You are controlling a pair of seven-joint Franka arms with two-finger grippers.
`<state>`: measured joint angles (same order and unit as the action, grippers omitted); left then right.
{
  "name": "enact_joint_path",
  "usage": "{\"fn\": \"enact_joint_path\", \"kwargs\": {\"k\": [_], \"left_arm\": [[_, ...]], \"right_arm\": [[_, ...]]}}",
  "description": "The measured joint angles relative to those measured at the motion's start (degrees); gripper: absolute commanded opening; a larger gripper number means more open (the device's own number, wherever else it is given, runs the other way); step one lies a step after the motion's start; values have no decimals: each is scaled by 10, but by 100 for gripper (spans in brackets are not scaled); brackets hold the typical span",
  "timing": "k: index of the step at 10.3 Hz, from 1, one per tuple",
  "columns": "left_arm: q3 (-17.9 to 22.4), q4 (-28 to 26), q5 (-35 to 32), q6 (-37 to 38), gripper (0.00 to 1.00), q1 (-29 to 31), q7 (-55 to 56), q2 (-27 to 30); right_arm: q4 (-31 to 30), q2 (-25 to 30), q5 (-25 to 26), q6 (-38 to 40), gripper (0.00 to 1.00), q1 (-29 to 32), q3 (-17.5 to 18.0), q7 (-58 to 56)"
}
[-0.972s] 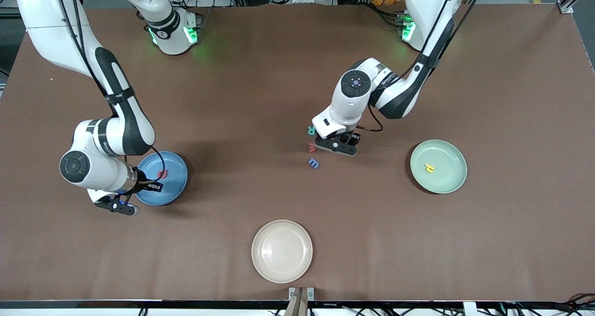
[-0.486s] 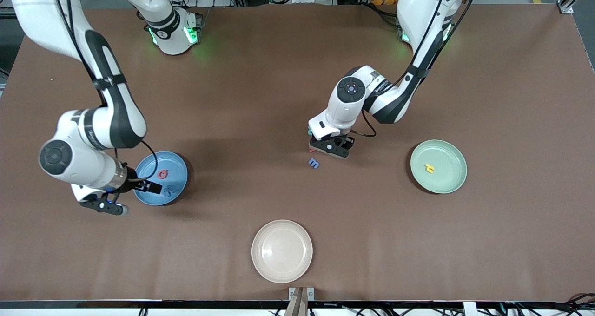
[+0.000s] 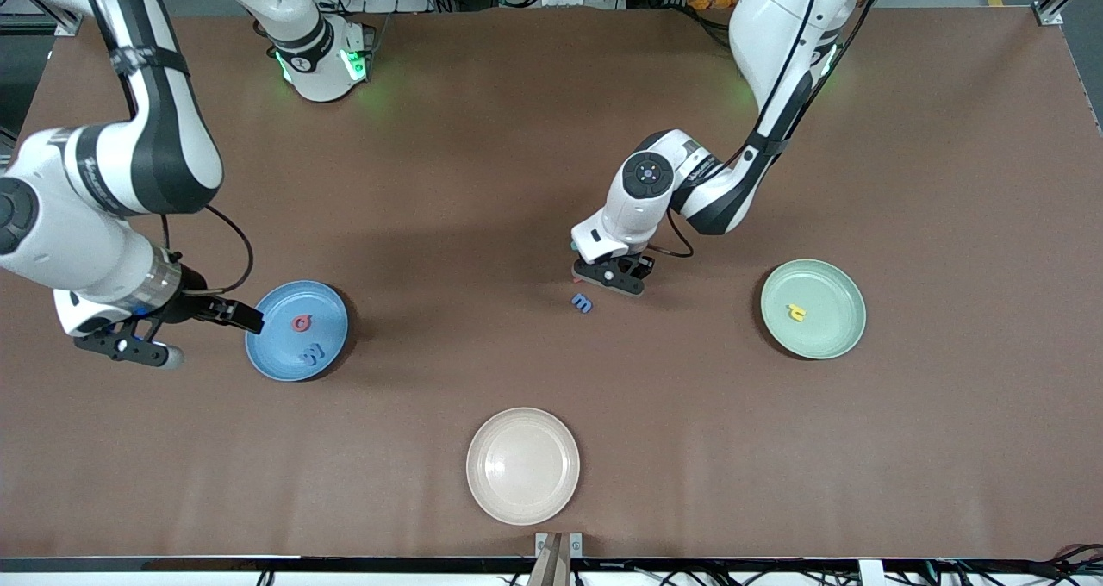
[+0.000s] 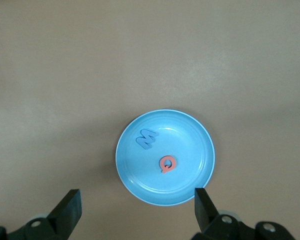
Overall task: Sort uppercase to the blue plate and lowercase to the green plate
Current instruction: 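Place the blue g on the green plate while the right gripper returns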
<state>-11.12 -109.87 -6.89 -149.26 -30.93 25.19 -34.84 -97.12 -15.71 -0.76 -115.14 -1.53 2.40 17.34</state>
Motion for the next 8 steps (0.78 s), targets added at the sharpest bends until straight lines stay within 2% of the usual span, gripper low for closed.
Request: {"fn": "enact_joint_path", "kwargs": {"k": [2, 3, 6, 8], "left_arm": [[0, 0, 0, -1, 58, -4, 15, -4], [0, 0, 0, -1, 52, -7, 21, -5], [1, -1, 0, -1, 49, -9, 22, -11], [1, -1, 0, -1, 41, -9, 22, -11]], "right_arm": [[0, 19, 0, 12, 100, 0, 0, -2], [0, 26, -1, 15, 95, 0, 0, -3], [4, 47, -28, 34, 57, 3, -1, -5], [21, 56, -38, 57, 27, 4, -2, -5]]}}
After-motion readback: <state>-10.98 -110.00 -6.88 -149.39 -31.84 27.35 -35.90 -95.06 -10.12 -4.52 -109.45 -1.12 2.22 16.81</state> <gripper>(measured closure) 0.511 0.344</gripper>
